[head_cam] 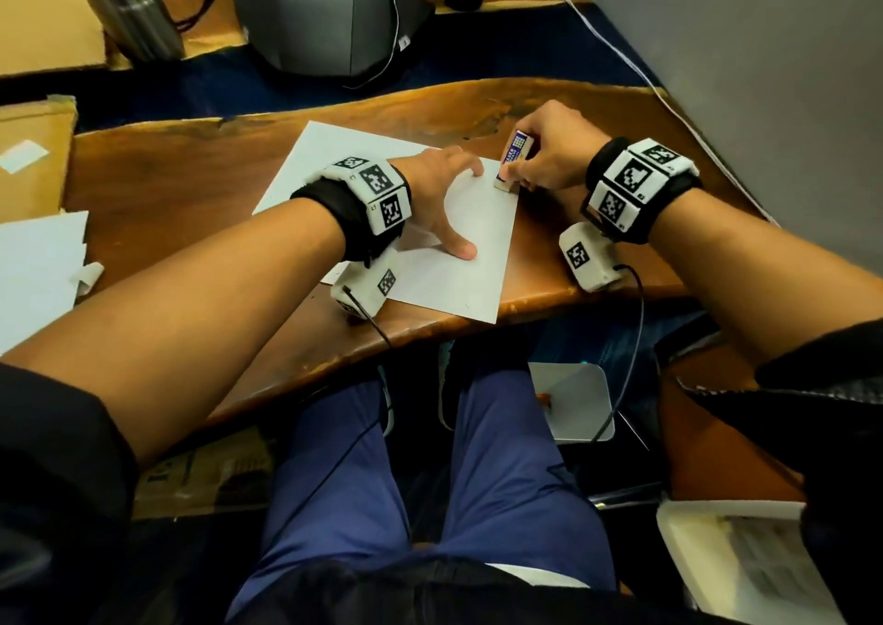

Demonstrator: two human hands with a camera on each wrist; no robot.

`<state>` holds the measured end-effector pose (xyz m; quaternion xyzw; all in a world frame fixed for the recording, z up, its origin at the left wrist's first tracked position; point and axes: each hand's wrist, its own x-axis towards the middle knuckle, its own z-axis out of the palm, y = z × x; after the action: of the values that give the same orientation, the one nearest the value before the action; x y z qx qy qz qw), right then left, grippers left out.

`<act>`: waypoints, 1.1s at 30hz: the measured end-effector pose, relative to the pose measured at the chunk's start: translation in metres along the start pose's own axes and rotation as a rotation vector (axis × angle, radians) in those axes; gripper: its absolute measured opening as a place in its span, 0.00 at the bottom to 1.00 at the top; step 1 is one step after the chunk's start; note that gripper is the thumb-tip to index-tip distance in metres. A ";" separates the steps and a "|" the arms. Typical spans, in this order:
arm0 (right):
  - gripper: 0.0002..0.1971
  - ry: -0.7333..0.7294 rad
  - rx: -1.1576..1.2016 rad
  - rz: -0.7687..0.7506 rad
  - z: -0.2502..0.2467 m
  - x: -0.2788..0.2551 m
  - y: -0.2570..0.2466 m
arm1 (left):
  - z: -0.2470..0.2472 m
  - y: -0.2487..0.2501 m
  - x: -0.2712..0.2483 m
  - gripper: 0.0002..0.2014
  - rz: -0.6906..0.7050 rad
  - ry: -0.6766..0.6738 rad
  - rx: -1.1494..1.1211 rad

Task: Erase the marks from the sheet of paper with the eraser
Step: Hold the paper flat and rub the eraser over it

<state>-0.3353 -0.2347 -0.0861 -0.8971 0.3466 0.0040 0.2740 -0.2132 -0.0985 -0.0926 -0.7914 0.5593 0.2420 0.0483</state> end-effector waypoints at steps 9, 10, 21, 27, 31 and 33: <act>0.14 -0.092 -0.020 -0.044 0.010 0.002 -0.010 | 0.004 -0.011 0.014 0.71 -0.032 -0.157 0.111; 0.14 -0.138 -0.048 -0.063 0.012 -0.002 -0.010 | 0.004 -0.012 0.016 0.72 -0.032 -0.157 0.114; 0.15 -0.015 -0.042 -0.058 0.012 -0.005 -0.015 | 0.001 -0.007 0.014 0.69 -0.075 -0.167 0.135; 0.14 -0.223 -0.042 -0.044 0.011 -0.016 -0.019 | 0.000 -0.005 0.013 0.69 -0.077 -0.169 0.140; 0.13 -0.078 0.019 0.046 0.001 0.004 -0.022 | -0.001 -0.004 0.011 0.67 -0.072 -0.168 0.134; 0.13 -0.036 0.040 0.069 0.001 0.009 -0.023 | 0.000 -0.004 0.011 0.68 -0.068 -0.163 0.153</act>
<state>-0.3139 -0.2262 -0.0775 -0.8786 0.3725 0.0226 0.2979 -0.2067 -0.1067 -0.0979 -0.7816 0.5431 0.2605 0.1620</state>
